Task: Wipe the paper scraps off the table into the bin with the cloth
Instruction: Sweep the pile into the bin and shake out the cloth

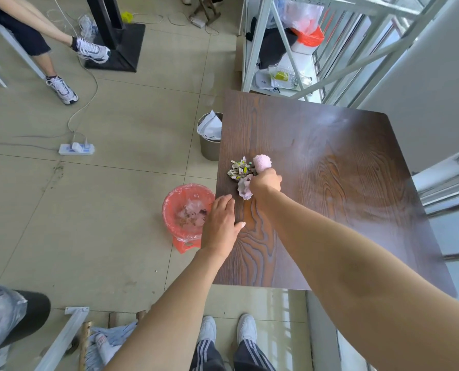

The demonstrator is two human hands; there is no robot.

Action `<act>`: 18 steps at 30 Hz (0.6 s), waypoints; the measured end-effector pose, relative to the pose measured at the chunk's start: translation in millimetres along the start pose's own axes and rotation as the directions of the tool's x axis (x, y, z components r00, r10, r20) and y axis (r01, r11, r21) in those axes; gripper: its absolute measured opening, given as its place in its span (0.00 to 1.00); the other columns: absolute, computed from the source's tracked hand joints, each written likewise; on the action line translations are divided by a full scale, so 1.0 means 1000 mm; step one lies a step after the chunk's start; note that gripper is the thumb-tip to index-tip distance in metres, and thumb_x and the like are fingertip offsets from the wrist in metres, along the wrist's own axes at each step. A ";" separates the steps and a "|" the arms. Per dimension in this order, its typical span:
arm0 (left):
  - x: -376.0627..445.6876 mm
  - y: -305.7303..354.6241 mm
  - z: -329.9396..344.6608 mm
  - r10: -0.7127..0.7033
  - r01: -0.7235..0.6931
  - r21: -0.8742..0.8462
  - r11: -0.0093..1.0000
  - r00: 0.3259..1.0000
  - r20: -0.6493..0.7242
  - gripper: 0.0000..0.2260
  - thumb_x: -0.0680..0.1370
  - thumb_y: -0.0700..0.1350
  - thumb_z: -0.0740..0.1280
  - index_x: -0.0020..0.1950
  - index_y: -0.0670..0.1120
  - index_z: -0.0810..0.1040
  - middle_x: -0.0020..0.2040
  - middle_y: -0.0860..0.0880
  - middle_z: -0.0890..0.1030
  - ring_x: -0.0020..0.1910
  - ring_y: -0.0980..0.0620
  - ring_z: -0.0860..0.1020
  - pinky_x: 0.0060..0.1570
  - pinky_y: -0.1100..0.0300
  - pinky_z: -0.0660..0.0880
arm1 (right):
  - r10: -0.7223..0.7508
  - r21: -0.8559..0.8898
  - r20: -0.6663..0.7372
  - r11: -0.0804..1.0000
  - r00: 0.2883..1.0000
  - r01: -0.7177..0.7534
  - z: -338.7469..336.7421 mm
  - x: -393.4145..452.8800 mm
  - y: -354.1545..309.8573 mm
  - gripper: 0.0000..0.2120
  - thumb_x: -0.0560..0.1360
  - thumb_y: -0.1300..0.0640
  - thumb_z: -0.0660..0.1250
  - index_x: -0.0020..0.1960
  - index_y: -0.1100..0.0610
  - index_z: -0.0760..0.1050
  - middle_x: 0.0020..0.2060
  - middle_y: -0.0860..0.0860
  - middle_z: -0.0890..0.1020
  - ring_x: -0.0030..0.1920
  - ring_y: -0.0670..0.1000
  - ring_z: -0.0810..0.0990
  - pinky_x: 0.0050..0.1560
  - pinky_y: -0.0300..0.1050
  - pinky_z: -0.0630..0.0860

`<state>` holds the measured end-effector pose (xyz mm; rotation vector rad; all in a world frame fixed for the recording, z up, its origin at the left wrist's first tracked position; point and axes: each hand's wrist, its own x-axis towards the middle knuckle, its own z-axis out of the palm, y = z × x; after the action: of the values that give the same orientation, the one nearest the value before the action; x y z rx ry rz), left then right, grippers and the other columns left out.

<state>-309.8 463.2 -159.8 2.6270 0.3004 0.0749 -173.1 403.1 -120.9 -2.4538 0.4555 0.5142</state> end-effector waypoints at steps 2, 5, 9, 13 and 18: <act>0.000 0.000 0.001 -0.006 0.006 -0.010 1.000 1.000 -0.006 0.28 0.75 0.49 0.70 0.70 0.38 0.68 0.70 0.45 0.69 0.71 0.48 0.64 0.71 0.57 0.61 | -0.003 0.001 -0.004 1.000 1.000 0.003 0.003 0.000 -0.006 0.18 0.79 0.56 0.62 0.67 0.62 0.69 0.68 0.60 0.66 0.61 0.62 0.77 0.60 0.49 0.72; 0.003 -0.002 0.003 0.004 -0.004 -0.028 1.000 1.000 -0.001 0.28 0.74 0.49 0.70 0.70 0.38 0.68 0.71 0.45 0.69 0.71 0.48 0.64 0.71 0.57 0.62 | -0.013 0.006 0.007 1.000 1.000 0.013 0.005 0.001 -0.014 0.18 0.79 0.56 0.63 0.67 0.59 0.71 0.68 0.59 0.66 0.59 0.61 0.78 0.60 0.49 0.72; 0.008 -0.006 0.005 0.027 -0.027 -0.032 0.999 1.000 0.002 0.28 0.75 0.49 0.69 0.71 0.38 0.68 0.72 0.45 0.68 0.72 0.48 0.63 0.72 0.57 0.61 | -0.031 0.015 0.014 0.999 0.999 0.031 0.007 0.005 -0.020 0.17 0.79 0.58 0.62 0.67 0.59 0.71 0.67 0.59 0.66 0.59 0.62 0.78 0.61 0.49 0.72; 0.015 -0.007 0.008 0.026 -0.027 -0.042 0.999 0.999 -0.025 0.28 0.74 0.49 0.70 0.70 0.38 0.68 0.71 0.46 0.69 0.71 0.49 0.64 0.71 0.59 0.61 | -0.053 0.010 -0.009 0.999 0.999 0.053 0.013 0.009 -0.026 0.16 0.79 0.57 0.62 0.66 0.58 0.71 0.66 0.60 0.69 0.61 0.60 0.76 0.60 0.49 0.72; 0.021 -0.011 0.008 0.042 -0.043 -0.048 0.998 0.999 -0.026 0.29 0.74 0.50 0.71 0.70 0.38 0.69 0.71 0.46 0.69 0.71 0.49 0.65 0.71 0.60 0.61 | -0.058 0.030 -0.010 0.998 0.998 0.058 0.018 0.013 -0.039 0.17 0.79 0.55 0.62 0.66 0.58 0.71 0.65 0.59 0.69 0.61 0.60 0.76 0.61 0.49 0.72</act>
<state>-290.6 473.0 -172.1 2.5863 0.2479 0.1275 -149.9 441.1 -121.6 -2.4332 0.3918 0.4689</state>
